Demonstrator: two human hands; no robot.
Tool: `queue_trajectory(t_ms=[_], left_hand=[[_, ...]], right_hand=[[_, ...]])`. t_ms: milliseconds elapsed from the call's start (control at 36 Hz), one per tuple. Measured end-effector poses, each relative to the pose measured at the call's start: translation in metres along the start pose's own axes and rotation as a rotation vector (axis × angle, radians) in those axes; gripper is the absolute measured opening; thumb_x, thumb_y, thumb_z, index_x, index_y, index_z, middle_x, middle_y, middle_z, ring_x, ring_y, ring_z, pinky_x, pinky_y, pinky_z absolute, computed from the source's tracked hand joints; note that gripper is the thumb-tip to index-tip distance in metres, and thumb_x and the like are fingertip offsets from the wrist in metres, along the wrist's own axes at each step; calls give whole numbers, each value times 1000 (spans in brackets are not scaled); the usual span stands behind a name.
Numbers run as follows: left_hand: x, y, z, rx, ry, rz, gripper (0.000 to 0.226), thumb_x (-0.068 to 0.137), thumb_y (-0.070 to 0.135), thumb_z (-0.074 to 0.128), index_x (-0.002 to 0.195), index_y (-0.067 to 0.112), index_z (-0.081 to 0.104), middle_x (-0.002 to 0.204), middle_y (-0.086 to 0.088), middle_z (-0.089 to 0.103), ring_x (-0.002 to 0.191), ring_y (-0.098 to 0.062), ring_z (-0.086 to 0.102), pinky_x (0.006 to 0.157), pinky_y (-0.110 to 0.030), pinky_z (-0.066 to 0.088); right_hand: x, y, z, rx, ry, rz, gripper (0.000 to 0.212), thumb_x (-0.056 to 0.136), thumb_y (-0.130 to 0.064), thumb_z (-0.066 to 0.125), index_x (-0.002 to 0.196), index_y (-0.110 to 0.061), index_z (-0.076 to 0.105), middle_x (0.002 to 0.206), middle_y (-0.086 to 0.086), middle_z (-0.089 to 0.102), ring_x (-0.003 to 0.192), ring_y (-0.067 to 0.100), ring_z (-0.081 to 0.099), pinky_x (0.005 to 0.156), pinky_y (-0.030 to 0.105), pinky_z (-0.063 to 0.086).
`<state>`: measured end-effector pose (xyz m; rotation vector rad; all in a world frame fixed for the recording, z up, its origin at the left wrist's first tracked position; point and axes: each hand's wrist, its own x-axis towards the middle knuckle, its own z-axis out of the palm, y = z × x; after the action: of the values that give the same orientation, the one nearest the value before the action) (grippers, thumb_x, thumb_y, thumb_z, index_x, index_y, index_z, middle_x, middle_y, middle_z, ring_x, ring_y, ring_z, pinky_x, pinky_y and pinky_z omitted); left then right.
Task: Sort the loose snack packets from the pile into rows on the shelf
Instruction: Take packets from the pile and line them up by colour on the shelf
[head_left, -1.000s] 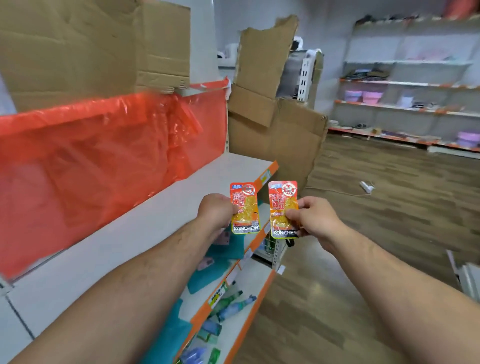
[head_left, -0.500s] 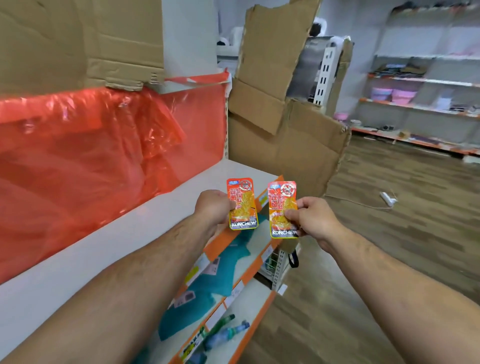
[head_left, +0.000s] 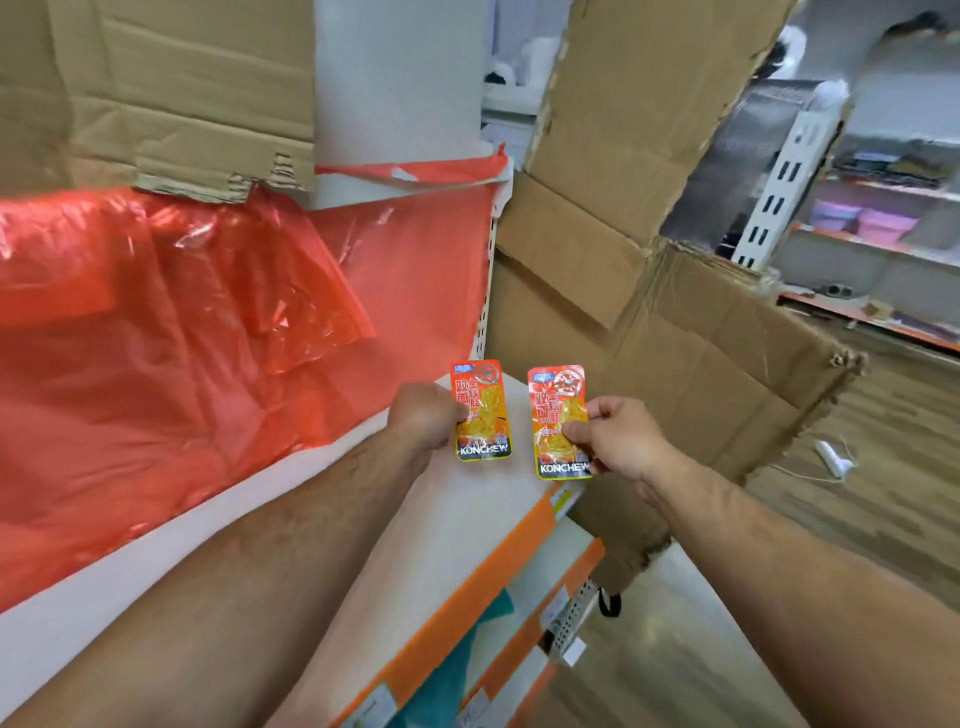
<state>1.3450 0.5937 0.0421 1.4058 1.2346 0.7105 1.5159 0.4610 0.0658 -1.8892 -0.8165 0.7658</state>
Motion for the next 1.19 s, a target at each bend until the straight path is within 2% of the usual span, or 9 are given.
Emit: queue_trajectory(t_ms=[167, 361, 500, 639, 750, 833, 972, 1139, 1194], left_hand=[[30, -10, -9, -70, 90, -53, 30, 83, -6, 62, 67, 13, 47, 70, -9, 49, 58, -21, 46, 54, -26, 36], [35, -33, -29, -53, 264, -132, 32, 81, -6, 64, 61, 13, 47, 57, -6, 45, 46, -17, 39, 46, -21, 30], [23, -47, -47, -36, 413, -205, 31, 78, 1, 68, 57, 16, 50, 51, -4, 47, 43, -18, 41, 48, -23, 29], [3, -65, -61, -84, 566, -271, 33, 77, 3, 69, 57, 18, 46, 56, -7, 47, 52, -22, 43, 57, -30, 36], [-20, -79, -72, -74, 650, -336, 12, 75, 7, 71, 71, 13, 61, 66, -12, 59, 59, -25, 53, 65, -35, 47], [-37, -87, -83, -94, 696, -352, 14, 79, 4, 70, 71, 11, 61, 73, -13, 63, 66, -26, 58, 70, -37, 53], [-61, -101, -106, -87, 768, -369, 23, 79, 1, 71, 64, 12, 57, 75, -15, 63, 71, -29, 64, 80, -52, 58], [-81, -114, -136, -42, 775, -403, 18, 79, 2, 72, 68, 9, 59, 76, -17, 64, 69, -30, 64, 78, -49, 57], [-86, -119, -149, -14, 779, -415, 17, 78, 3, 72, 68, 9, 60, 77, -17, 66, 69, -30, 65, 77, -49, 58]], right_hand=[[57, -7, 25, -16, -102, -3, 19, 88, -6, 71, 76, -11, 57, 62, 7, 61, 40, 14, 47, 35, 22, 37], [103, -10, 68, -104, -331, -67, 18, 87, -7, 71, 76, -16, 61, 70, 3, 66, 60, 21, 55, 44, 24, 44], [114, -17, 100, -159, -510, -119, 18, 86, -6, 71, 74, -15, 61, 65, 1, 64, 51, 15, 56, 43, 24, 43], [112, -22, 127, -188, -688, -200, 17, 87, -4, 68, 74, -15, 64, 68, 5, 61, 47, 14, 50, 46, 27, 41], [101, -24, 145, -219, -803, -249, 20, 88, -5, 67, 73, -17, 65, 65, 0, 62, 40, 7, 49, 41, 20, 41], [92, -25, 160, -229, -878, -256, 17, 89, -5, 67, 75, -15, 65, 65, 0, 61, 38, 5, 49, 39, 19, 40], [70, -25, 186, -245, -961, -282, 17, 88, -5, 67, 77, -17, 67, 67, -2, 64, 46, 8, 52, 43, 24, 43], [43, -29, 213, -264, -989, -309, 15, 88, -5, 66, 80, -18, 69, 82, 4, 70, 45, 10, 50, 40, 22, 41], [35, -31, 224, -278, -975, -307, 17, 88, -6, 67, 75, -17, 67, 78, 5, 69, 40, 10, 49, 41, 24, 41]])
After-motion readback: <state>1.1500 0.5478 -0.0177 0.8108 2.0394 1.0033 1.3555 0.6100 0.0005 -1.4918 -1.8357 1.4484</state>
